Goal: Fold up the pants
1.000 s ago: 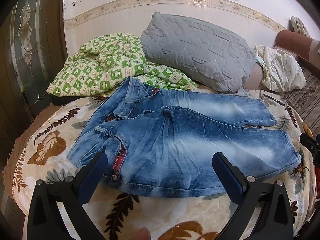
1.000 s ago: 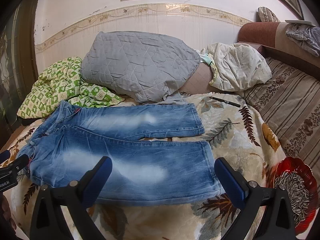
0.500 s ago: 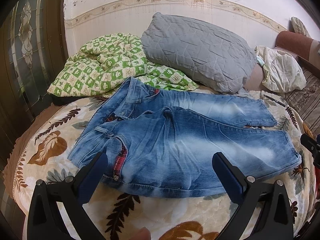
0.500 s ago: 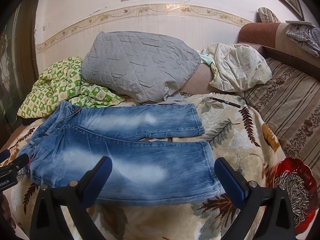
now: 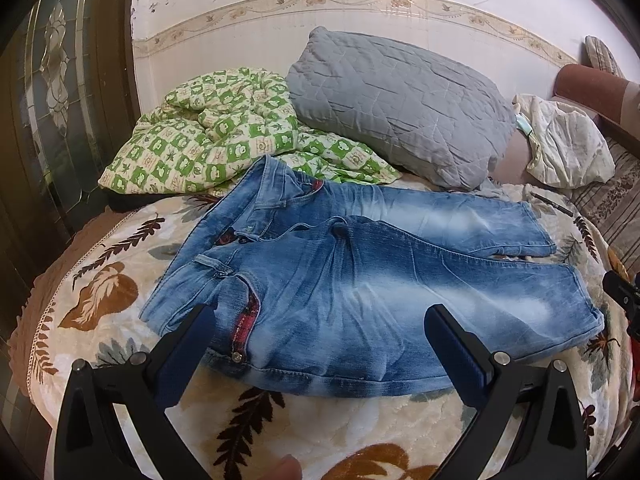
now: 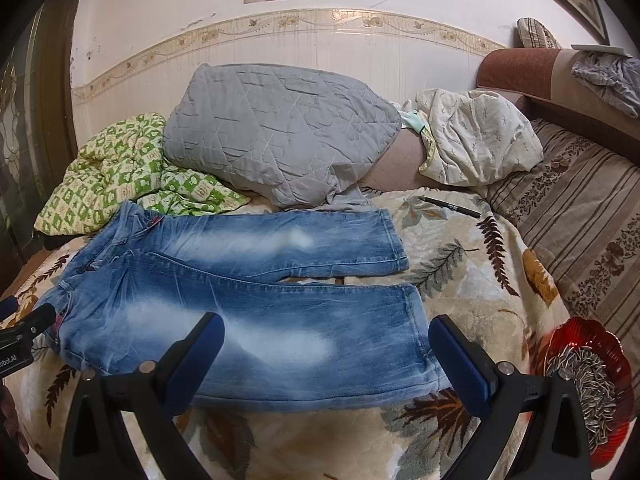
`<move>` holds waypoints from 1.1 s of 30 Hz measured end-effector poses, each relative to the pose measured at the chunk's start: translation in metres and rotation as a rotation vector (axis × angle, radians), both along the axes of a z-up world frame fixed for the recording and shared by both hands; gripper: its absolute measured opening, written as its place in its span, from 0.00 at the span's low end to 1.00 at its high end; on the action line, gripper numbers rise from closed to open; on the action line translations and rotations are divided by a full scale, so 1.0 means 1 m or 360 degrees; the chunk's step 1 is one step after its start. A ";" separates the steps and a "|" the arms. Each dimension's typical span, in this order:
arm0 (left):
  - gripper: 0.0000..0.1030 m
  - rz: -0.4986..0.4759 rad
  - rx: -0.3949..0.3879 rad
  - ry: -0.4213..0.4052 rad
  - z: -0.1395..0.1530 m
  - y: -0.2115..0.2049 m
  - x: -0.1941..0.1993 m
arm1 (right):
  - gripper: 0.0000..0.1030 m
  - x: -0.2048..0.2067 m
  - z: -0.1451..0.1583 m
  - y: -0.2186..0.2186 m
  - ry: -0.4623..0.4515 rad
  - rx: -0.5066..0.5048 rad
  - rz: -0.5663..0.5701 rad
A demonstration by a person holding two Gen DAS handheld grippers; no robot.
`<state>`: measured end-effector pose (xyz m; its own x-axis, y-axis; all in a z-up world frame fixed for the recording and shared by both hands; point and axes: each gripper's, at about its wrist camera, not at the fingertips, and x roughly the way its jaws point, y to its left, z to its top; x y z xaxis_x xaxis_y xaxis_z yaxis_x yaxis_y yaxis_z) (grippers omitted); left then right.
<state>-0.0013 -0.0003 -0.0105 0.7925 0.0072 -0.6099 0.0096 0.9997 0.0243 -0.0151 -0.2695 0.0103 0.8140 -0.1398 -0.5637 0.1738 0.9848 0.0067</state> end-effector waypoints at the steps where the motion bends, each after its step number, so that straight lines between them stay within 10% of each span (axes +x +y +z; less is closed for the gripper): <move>1: 1.00 -0.0001 0.0003 0.0001 0.000 -0.001 0.000 | 1.00 0.000 0.000 0.000 0.0002 0.0002 0.0001; 20: 1.00 0.0046 -0.0041 -0.0075 0.019 0.010 0.006 | 1.00 0.015 0.015 -0.012 -0.0027 0.0072 0.0070; 33: 1.00 0.0004 0.0008 -0.0132 0.034 -0.015 0.057 | 1.00 0.148 0.032 -0.066 0.0203 -0.0058 0.0263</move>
